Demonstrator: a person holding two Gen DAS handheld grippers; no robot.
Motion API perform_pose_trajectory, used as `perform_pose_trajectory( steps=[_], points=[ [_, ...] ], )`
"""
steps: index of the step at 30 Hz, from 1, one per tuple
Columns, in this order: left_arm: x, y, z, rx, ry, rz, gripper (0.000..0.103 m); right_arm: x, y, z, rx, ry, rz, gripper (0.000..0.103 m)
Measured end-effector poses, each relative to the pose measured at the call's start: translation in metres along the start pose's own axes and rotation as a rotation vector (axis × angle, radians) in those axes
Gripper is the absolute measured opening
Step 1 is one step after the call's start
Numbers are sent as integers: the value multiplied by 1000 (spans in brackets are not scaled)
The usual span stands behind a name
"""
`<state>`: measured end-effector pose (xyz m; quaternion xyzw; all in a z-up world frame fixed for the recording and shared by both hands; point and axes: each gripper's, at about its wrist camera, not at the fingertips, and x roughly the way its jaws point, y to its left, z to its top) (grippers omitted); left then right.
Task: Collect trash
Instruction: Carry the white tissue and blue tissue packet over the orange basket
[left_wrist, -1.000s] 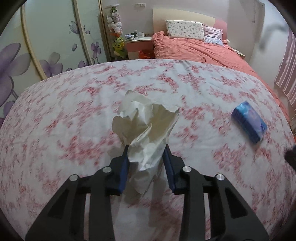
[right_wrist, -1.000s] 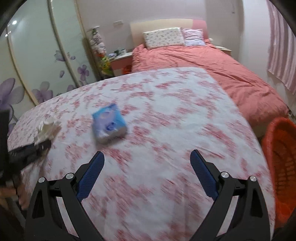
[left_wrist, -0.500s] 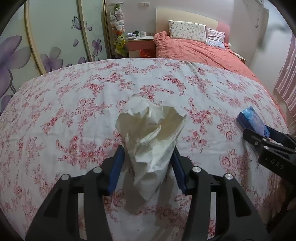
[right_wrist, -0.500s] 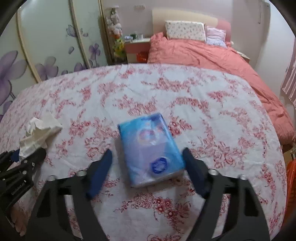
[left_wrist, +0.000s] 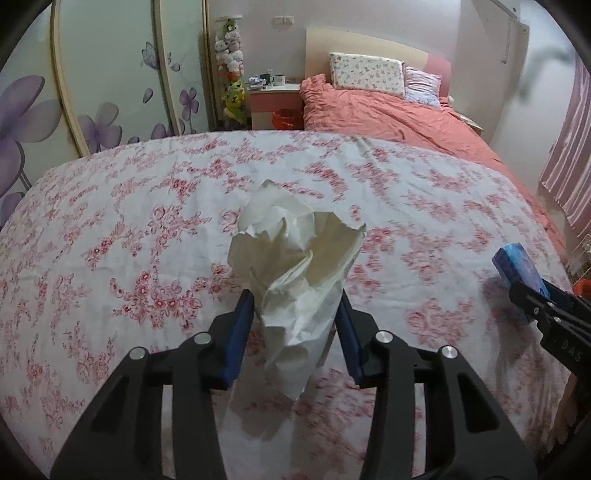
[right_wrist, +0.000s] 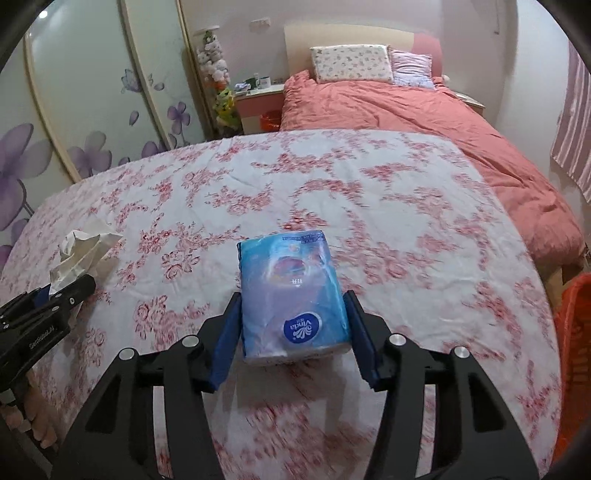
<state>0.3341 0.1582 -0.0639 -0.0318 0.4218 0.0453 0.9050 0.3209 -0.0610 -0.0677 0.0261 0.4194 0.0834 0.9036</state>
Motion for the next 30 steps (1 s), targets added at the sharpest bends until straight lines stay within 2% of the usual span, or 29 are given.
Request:
perform_pose_trajectory(
  steps=[8,18,30],
  points=[
    [-42,-33,4,38,-58,-45,43,-48,-28,-5,51,-77,-19,54],
    [-103,-95,0,116,-137,-128,43,-121,-73,-19,122,-200,-59,54],
    [-154,-187,-30,220,-183,-261,44,-183,-129,-55,222,-303,-144,54]
  ],
)
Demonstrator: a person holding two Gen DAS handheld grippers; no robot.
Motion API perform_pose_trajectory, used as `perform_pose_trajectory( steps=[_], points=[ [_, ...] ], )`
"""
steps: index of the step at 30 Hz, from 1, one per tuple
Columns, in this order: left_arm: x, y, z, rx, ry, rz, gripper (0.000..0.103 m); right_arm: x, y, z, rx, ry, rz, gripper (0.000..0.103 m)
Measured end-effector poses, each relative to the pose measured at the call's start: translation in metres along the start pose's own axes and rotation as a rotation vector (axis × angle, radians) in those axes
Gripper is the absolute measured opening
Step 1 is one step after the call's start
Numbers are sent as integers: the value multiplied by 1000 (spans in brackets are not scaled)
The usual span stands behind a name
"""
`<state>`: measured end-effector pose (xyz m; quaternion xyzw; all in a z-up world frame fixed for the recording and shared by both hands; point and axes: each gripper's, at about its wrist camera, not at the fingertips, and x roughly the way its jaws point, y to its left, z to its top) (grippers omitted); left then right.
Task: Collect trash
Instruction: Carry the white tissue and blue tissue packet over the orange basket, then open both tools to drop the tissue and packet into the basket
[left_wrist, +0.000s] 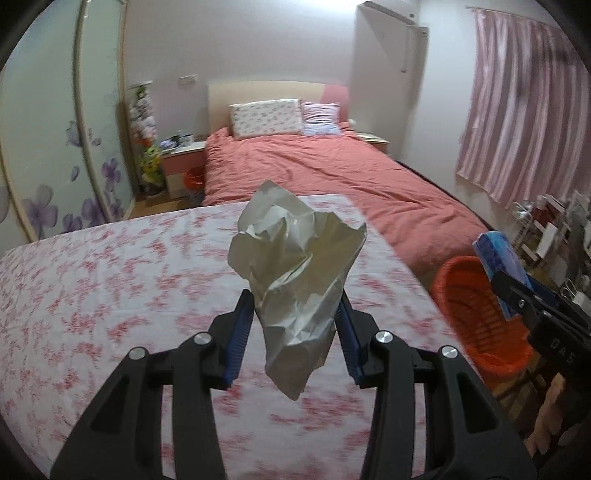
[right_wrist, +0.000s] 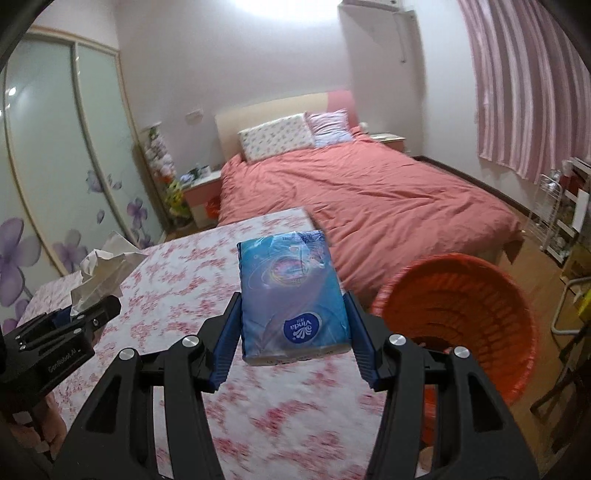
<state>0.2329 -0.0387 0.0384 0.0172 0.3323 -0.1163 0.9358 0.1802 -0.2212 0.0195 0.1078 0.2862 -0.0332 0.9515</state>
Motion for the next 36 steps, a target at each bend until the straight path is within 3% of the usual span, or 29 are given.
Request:
perform_pose_trajectory(
  steps=[13,28,31,33,34,36],
  points=[
    [11,-108,-4,108,18,-173,44,-16,-65,-10,109,-59,-113,54],
    [76,-211,-11,192,99,-337,44,4,-141,-13,228,-51,-167,55],
    [97,-226,-12,200,127,-342,48,12,-155,-11,258,-47,-152,56],
    [111,-230,-14,198,149,-342,59,17,-162,-11,276,-42,-141,63],
    [116,-232,-14,199,156,-334,61,19,-165,-12,282,-39,-139,69],
    [123,-230,-19,202,167,-320,63,20,-167,-15,289,-38,-145,72]
  ],
)
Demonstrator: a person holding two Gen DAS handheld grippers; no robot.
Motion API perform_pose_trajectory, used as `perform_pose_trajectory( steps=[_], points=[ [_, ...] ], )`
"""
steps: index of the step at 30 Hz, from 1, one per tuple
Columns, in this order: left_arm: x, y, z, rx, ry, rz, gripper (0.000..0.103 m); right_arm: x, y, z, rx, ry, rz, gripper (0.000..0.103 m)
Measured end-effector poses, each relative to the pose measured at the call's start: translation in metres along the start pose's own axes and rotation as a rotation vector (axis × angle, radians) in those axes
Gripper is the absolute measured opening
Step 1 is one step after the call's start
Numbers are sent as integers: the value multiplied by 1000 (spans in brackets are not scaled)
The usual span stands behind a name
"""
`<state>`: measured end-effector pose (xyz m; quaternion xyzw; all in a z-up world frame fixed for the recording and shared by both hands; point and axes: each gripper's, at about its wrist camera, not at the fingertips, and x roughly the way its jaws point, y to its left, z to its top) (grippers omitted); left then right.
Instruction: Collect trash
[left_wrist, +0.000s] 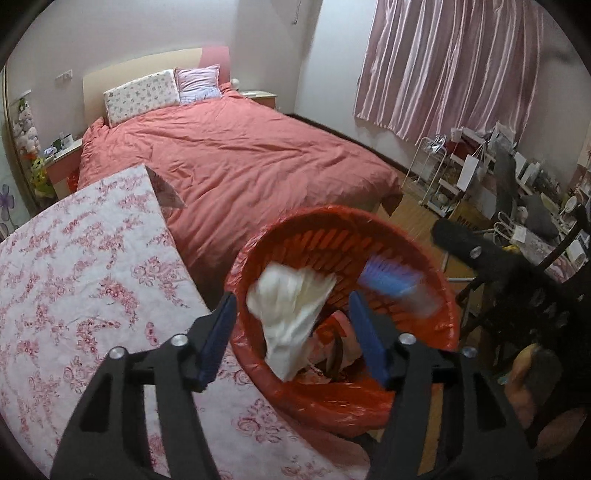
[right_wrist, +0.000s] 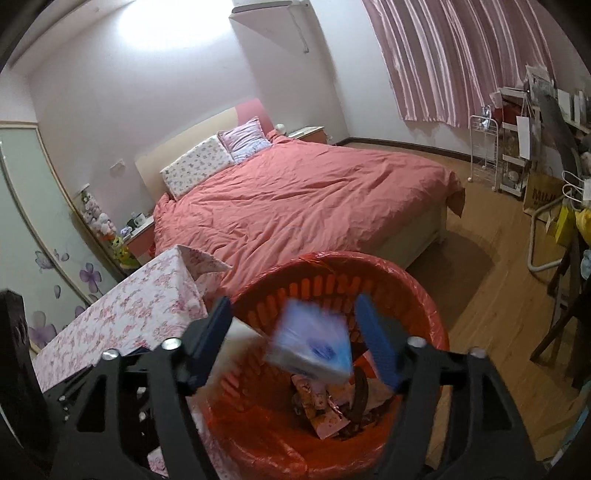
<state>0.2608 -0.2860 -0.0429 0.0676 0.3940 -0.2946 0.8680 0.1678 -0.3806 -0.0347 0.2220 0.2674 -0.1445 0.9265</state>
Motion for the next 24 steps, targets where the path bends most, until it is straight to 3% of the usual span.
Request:
perform_pose_trajectory(
  steps=[6,7,13,18,24],
  points=[
    [-12,23,-12,-20,-9,72,75,-19,4,-13,-40,-32,-60,85],
    [-22,26,-15,-20,-25,90,77,-22,6,-14,-59,-37,-41,86],
    [-87,48,-43,-40,-128,207,95,-69,22,-23,-160,-146,-136,101],
    [-141,66,-70,-94,-193,257,99,-111,43,-37,-245,-235,-228,101],
    [-197,74,-113,-116,-268,379,99,-144,56,-53,-289,-273,-249,101]
  ],
)
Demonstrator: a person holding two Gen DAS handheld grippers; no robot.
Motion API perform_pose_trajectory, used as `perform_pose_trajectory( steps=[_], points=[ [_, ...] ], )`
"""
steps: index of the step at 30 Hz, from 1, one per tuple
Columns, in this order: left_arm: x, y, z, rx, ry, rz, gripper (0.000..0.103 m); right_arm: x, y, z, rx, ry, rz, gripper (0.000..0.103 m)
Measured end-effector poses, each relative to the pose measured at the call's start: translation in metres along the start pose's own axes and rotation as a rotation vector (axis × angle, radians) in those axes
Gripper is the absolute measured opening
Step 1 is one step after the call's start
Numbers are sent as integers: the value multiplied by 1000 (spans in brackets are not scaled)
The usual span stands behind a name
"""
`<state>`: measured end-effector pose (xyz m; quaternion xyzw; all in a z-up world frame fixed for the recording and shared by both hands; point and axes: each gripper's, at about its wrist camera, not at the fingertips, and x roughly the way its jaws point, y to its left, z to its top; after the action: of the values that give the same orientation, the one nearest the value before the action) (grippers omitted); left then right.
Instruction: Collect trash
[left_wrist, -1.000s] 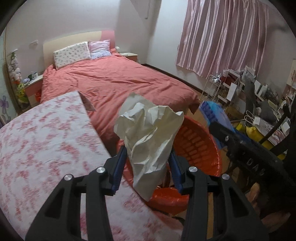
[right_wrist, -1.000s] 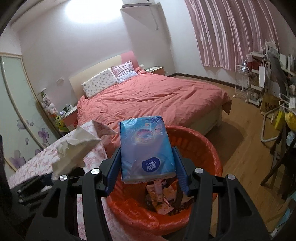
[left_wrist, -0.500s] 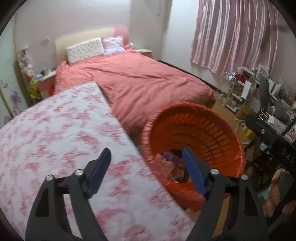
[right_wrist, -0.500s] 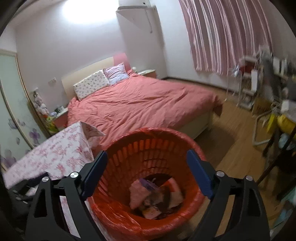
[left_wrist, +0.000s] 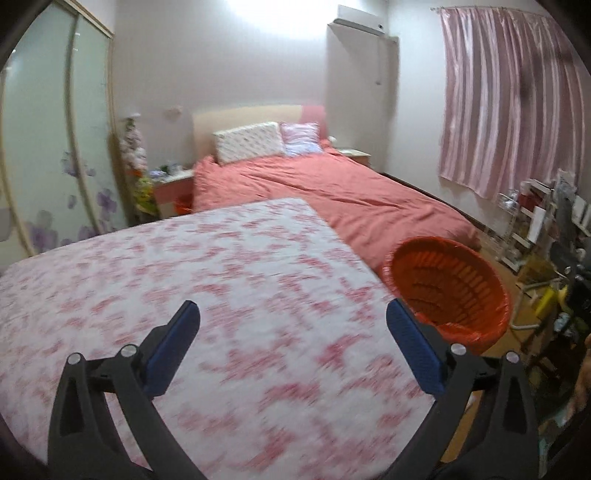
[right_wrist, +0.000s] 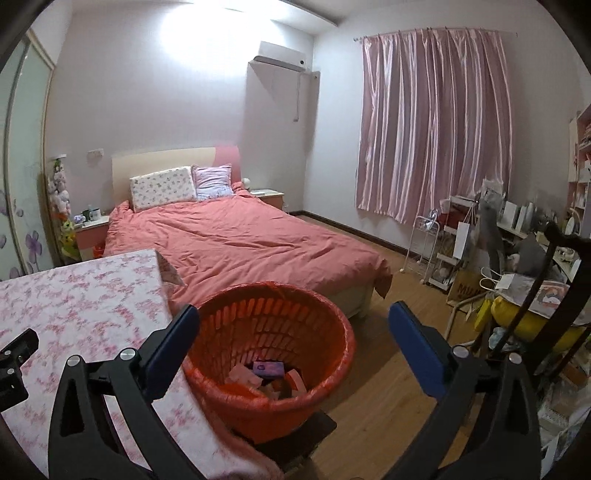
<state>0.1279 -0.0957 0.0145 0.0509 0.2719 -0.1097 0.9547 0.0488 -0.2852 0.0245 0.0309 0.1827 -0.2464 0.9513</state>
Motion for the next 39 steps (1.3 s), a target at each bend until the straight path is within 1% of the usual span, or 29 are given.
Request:
perform_pose_trajectory(
  steps=[5,10,13,16,18,28,39],
  points=[
    [-37,23,-25,-38,-35,83,99,-39,5,-9,-8,-48,38,101],
    [-66,39,-49,-74,-67,139,99,-60,22,-23,-37,-67,14,101],
    [-82,44,-58,-84,-97,166,99,-72,30,-31,-38,-74,12,101],
    [-94,47,-65,-93,-119,174,99,-79,34,-38,-18,-60,37,101],
    [-100,49,-69,-97,-124,180,99,-78,37,-43,-6,-34,46,101],
    [-107,62,-84,-155,-96,204,99,-77,49,-62,-23,56,25,101],
    [-101,64,-88,-169,-42,204,99,-78,51,-72,-20,121,-5,101]
  ],
)
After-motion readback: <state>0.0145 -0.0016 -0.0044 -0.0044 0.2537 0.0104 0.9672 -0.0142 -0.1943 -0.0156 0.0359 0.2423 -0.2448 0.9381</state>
